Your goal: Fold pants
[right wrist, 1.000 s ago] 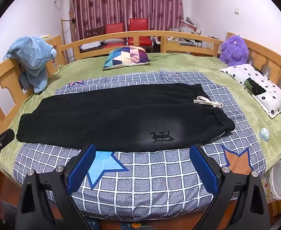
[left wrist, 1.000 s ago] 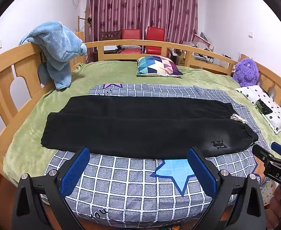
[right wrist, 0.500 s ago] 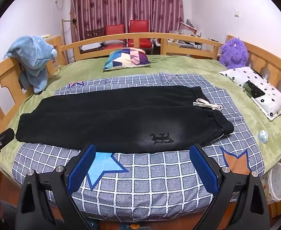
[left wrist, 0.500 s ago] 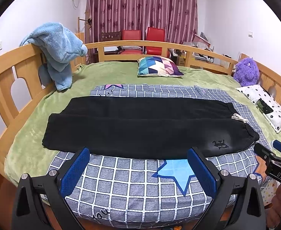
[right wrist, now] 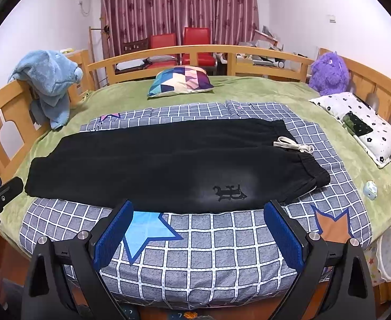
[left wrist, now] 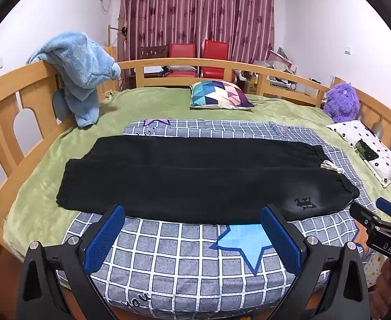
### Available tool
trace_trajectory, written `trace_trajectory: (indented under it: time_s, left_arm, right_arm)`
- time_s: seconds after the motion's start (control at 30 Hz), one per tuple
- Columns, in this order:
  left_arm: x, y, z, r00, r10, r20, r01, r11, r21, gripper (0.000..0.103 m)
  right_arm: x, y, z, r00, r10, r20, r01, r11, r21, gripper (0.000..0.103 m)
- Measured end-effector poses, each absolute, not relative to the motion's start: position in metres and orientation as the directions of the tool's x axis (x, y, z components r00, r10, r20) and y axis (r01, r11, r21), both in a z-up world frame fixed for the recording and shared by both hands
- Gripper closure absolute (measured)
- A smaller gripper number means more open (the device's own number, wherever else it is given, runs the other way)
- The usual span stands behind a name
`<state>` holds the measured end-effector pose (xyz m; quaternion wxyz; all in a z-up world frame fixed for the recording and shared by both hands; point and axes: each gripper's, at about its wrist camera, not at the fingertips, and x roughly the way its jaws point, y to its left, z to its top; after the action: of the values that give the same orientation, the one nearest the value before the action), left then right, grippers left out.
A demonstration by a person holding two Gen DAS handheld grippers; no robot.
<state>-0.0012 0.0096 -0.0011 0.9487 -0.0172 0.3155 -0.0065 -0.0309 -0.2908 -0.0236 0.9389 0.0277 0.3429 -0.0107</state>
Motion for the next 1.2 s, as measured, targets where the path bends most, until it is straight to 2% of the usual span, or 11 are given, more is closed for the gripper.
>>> trace_trajectory:
  time_s: [0.37, 0.53, 0.57, 0.63, 0.77, 0.93, 1.0, 1.07, 1.13, 1.2]
  left_arm:
    - [0.006, 0.003, -0.007, 0.801, -0.056, -0.597, 0.024, 0.998, -0.062, 0.0]
    - [0.015, -0.003, -0.008, 0.806, -0.043, -0.59, 0.06, 0.998, 0.008, 0.005]
    - [0.018, 0.0, -0.007, 0.803, -0.053, -0.593, 0.07, 0.998, 0.006, 0.009]
    - [0.024, 0.009, -0.004, 0.796, -0.079, -0.601, 0.079, 0.997, -0.026, 0.012]
    - [0.042, 0.035, 0.002, 0.765, -0.095, -0.637, 0.097, 0.995, -0.032, 0.012]
    - [0.062, 0.081, -0.012, 0.749, -0.076, -0.658, 0.023, 0.996, -0.088, 0.012]
    - [0.073, 0.1, -0.027, 0.736, -0.052, -0.675, -0.027, 0.994, -0.105, 0.012]
    - [0.085, 0.12, -0.044, 0.714, -0.032, -0.699, -0.084, 0.988, -0.131, 0.013]
    - [0.093, 0.134, -0.059, 0.695, -0.035, -0.718, -0.121, 0.979, -0.165, 0.013]
    - [0.101, 0.146, -0.076, 0.675, -0.035, -0.737, -0.155, 0.97, -0.188, 0.013]
  right_arm:
    - [-0.024, -0.288, -0.032, 0.762, 0.035, -0.647, 0.014, 0.997, 0.071, 0.006]
    - [-0.017, -0.286, -0.042, 0.782, 0.062, -0.62, 0.002, 0.995, 0.101, 0.006]
    - [-0.014, -0.287, -0.047, 0.788, 0.096, -0.608, -0.021, 0.991, 0.129, 0.006]
    - [-0.005, -0.287, -0.051, 0.789, 0.136, -0.6, -0.047, 0.986, 0.162, 0.009]
    - [0.008, -0.288, -0.045, 0.8, 0.13, -0.586, -0.055, 0.988, 0.144, 0.013]
    - [0.029, -0.307, -0.042, 0.79, 0.105, -0.603, -0.063, 0.994, 0.09, 0.014]
    - [0.035, -0.329, -0.056, 0.777, 0.106, -0.621, -0.039, 0.992, 0.121, 0.018]
    - [0.041, -0.347, -0.074, 0.757, 0.096, -0.646, -0.007, 0.99, 0.139, 0.032]
    - [0.046, -0.366, -0.096, 0.726, 0.068, -0.685, 0.045, 0.988, 0.145, 0.041]
    - [0.049, -0.385, -0.119, 0.691, 0.059, -0.72, 0.085, 0.983, 0.163, 0.042]
